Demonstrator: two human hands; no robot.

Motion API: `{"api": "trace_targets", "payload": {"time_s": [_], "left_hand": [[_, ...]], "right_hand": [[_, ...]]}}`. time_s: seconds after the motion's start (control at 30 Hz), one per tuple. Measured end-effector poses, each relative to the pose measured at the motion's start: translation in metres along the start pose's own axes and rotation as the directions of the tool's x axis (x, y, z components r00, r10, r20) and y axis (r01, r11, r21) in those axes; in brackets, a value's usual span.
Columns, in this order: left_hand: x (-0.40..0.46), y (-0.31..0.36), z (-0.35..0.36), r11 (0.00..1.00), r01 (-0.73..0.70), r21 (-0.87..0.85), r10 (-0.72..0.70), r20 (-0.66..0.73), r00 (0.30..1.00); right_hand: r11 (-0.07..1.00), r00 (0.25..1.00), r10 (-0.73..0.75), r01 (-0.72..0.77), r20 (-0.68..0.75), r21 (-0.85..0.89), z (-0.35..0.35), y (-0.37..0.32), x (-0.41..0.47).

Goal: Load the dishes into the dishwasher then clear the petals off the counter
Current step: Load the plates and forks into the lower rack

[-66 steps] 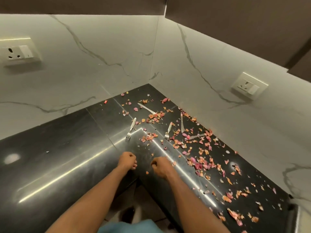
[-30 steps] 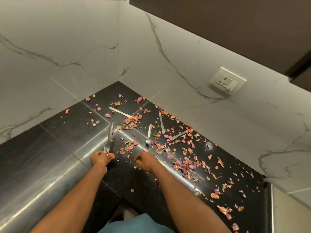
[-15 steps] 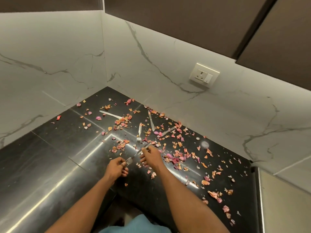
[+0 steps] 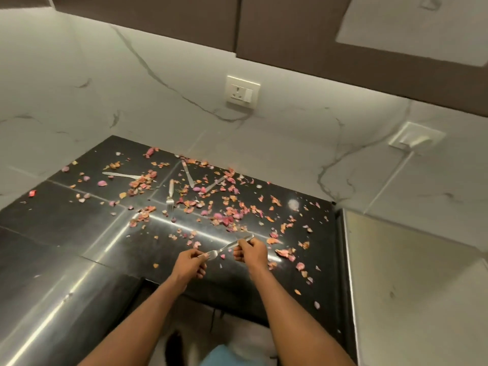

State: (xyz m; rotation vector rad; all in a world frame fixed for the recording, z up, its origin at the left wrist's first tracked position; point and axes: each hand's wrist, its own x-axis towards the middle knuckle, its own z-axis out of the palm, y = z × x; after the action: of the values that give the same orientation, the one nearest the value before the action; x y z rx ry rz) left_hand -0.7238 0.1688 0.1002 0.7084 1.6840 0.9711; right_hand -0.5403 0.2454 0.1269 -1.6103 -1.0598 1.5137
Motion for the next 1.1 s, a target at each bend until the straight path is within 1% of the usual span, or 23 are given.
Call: {"api": "trace_targets", "payload": {"time_s": [0.13, 0.3, 0.4, 0.5, 0.63, 0.83, 0.9, 1.0, 1.1], "left_hand": [[-0.030, -0.009, 0.043, 0.994, -0.032, 0.104, 0.026, 0.064, 0.998], [-0.067, -0.022, 0.084, 0.952, -0.075, 0.296, 0.036, 0.135, 0.990], [-0.090, -0.031, 0.100, 0.919, -0.111, 0.378, 0.042, 0.187, 0.981], [-0.113, -0.046, 0.114, 0.913, -0.116, 0.391, 0.040, 0.198, 0.979], [-0.144, -0.065, 0.125, 0.935, -0.074, 0.347, -0.009, 0.234, 0.972], [-0.201, -0.104, 0.125, 0.943, -0.041, 0.330, -0.065, 0.304, 0.950], [-0.221, -0.123, 0.125, 0.949, -0.013, 0.315, -0.089, 0.308, 0.947], [-0.251, -0.158, 0.128, 0.954, 0.050, 0.297, -0.141, 0.292, 0.946], [-0.288, -0.184, 0.140, 0.957, 0.109, 0.269, -0.194, 0.313, 0.930]], "right_hand": [[0.992, 0.988, 0.047, -0.028, -0.147, 0.126, -0.058, 0.028, -0.034], [0.967, 0.969, 0.124, -0.070, -0.212, 0.246, -0.116, 0.074, -0.079], [0.954, 0.954, 0.153, -0.075, -0.257, 0.290, -0.141, 0.098, -0.101], [0.950, 0.942, 0.152, -0.055, -0.301, 0.308, -0.159, 0.119, -0.126], [0.940, 0.920, 0.158, -0.028, -0.359, 0.341, -0.172, 0.144, -0.164], [0.939, 0.905, 0.174, -0.034, -0.388, 0.342, -0.184, 0.198, -0.238], [0.946, 0.894, 0.187, -0.053, -0.407, 0.318, -0.186, 0.221, -0.270], [0.957, 0.894, 0.214, -0.111, -0.394, 0.267, -0.198, 0.253, -0.321], [0.949, 0.877, 0.250, -0.138, -0.411, 0.283, -0.217, 0.268, -0.367]]}}
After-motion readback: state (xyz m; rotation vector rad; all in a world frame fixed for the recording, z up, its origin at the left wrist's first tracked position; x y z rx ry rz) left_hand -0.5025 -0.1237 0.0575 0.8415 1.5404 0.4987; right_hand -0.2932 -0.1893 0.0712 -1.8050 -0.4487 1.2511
